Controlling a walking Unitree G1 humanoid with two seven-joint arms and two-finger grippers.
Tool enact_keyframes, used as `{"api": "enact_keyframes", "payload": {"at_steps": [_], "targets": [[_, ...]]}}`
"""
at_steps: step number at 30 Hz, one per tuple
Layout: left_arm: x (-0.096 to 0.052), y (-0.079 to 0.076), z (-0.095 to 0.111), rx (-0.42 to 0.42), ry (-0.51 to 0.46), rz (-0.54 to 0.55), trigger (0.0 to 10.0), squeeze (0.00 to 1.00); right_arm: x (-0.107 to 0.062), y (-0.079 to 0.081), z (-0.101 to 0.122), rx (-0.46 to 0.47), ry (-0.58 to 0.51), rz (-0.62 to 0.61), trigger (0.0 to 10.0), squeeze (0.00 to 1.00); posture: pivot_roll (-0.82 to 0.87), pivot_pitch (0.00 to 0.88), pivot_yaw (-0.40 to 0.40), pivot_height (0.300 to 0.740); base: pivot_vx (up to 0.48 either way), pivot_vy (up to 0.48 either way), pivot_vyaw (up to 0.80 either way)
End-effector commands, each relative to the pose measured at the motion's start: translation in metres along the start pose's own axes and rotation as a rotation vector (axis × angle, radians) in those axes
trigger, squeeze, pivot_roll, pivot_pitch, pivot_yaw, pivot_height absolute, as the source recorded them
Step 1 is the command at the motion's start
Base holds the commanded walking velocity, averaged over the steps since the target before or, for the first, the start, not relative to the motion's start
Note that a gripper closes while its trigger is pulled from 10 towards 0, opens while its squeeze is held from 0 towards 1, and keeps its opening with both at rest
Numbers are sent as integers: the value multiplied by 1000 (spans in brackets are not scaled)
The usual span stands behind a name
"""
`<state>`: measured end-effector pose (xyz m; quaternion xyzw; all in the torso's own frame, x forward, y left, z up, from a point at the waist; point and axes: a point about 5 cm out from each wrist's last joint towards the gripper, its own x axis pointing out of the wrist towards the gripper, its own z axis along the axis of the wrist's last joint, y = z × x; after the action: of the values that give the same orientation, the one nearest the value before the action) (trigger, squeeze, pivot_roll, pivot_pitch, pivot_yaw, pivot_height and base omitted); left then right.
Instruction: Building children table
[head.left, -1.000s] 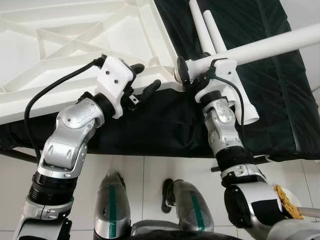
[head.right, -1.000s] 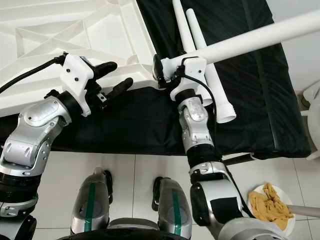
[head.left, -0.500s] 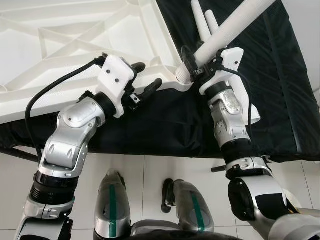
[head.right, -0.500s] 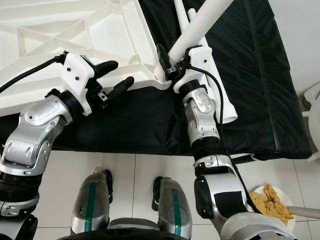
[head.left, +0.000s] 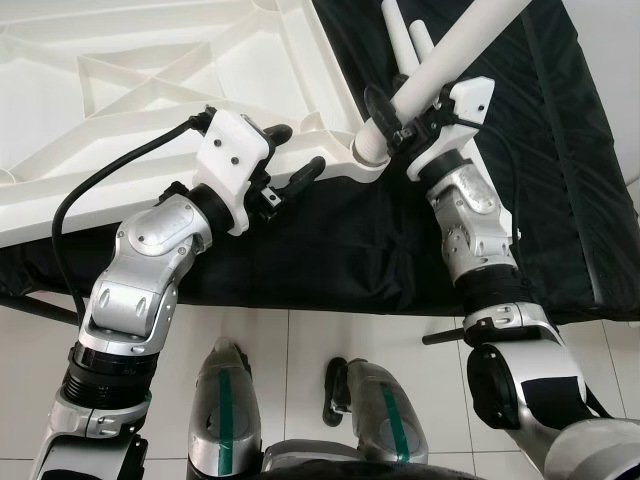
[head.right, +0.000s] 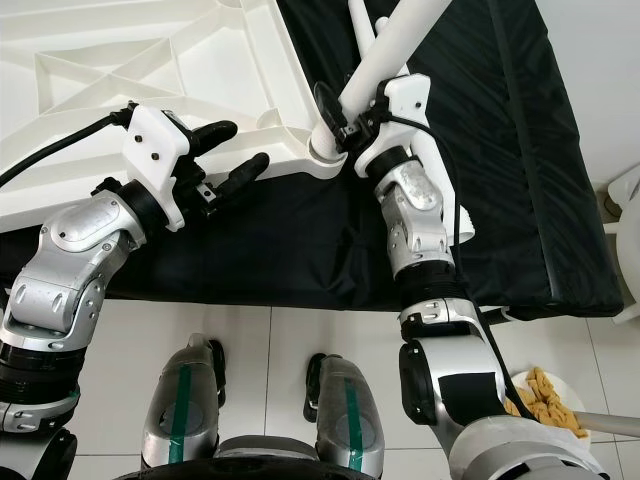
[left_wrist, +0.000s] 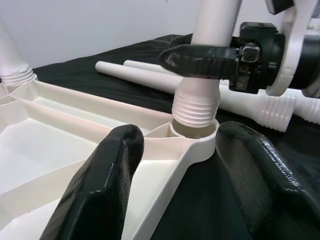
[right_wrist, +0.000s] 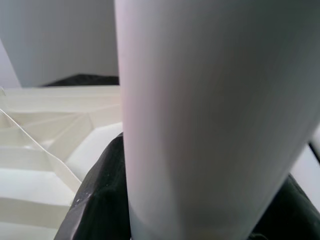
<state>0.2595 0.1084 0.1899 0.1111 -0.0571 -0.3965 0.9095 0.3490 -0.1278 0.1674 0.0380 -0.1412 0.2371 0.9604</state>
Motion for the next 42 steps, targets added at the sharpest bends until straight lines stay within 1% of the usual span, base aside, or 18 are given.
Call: {"api": "enact_keyframes", "payload": {"at_steps": [1, 2, 3, 5, 6, 7, 10, 14, 22, 24, 29, 31, 32, 33, 34, 36, 39, 42], "targets": [[0, 1, 0, 3, -1, 36, 10000, 0, 0, -1, -2, -13, 23, -1, 10000, 0, 123, 78, -94, 740, 0, 0, 0], [1, 1, 0, 4, -2, 35, 10000, 0, 3, 4, -4, -8, 58, 13, 10000, 0, 125, 73, -97, 740, 0, 0, 0], [1, 1, 0, 4, -2, 35, 10000, 0, 3, 4, -4, -8, 58, 13, 10000, 0, 125, 73, -97, 740, 0, 0, 0], [1, 1, 0, 4, -4, 34, 10000, 0, 11, 18, -6, -9, 93, 43, 10000, 0, 128, 71, -98, 740, 0, 0, 0], [1, 1, 0, 4, -4, 34, 10000, 0, 11, 18, -6, -9, 93, 43, 10000, 0, 128, 71, -98, 740, 0, 0, 0], [1, 1, 0, 4, -5, 34, 10000, 0, 13, 23, -6, 3, 99, 58, 10000, 0, 129, 73, -98, 740, 0, 0, 0], [1, 0, 0, 3, -4, 37, 10000, 0, 17, 31, -6, 4, 104, 92, 10000, 0, 131, 76, -100, 740, 0, 0, 0], [0, 0, 0, 3, -2, 41, 10000, 0, 19, 36, -5, 4, 120, 123, 10000, 0, 132, 81, -101, 740, 0, 0, 0], [0, 0, 1, 0, -3, 45, 10000, 0, 20, 32, -6, -17, 160, 92, 10000, 0, 131, 93, -104, 740, 0, 0, 0], [-1, 0, 1, 0, -2, 48, 10000, 0, 19, 25, -9, -25, 192, 43, 10000, 0, 130, 97, -106, 740, 0, 0, 0], [-1, 0, 1, -1, -3, 49, 10000, 0, 18, 21, -9, -27, 200, 22, 10000, 0, 127, 98, -106, 740, 0, 0, 0], [-1, 0, 1, -2, -3, 49, 10000, 0, 13, 13, -8, -31, 203, -26, 10000, 0, 124, 103, -105, 740, 0, 0, 0], [-1, 0, 1, -2, -3, 49, 10000, 0, 13, 13, -8, -31, 203, -26, 10000, 0, 124, 103, -105, 740, 0, 0, 0], [-1, 0, 1, -2, -2, 45, 10000, 0, 6, 6, -4, -24, 175, -75, 10000, 0, 121, 105, -101, 740, 0, 0, 0], [-1, 0, 1, -2, -1, 44, 10000, 0, 4, 4, -4, -23, 171, -90, 10000, 0, 121, 105, -101, 740, 0, 0, 0], [-1, 0, 1, -1, -1, 43, 10000, 0, 3, 3, -4, -23, 171, -97, 10000, 0, 121, 105, -101, 740, 0, 0, 0], [-1, 0, 1, -1, -1, 40, 10000, 0, -2, 7, -3, 4, 165, -95, 10000, 0, 117, 106, -96, 740, 0, 0, 0], [0, 1, 1, -2, -1, 38, 10000, 0, -5, 10, -4, 4, 171, -95, 10000, 0, 115, 107, -94, 740, 0, 0, 0]]}}
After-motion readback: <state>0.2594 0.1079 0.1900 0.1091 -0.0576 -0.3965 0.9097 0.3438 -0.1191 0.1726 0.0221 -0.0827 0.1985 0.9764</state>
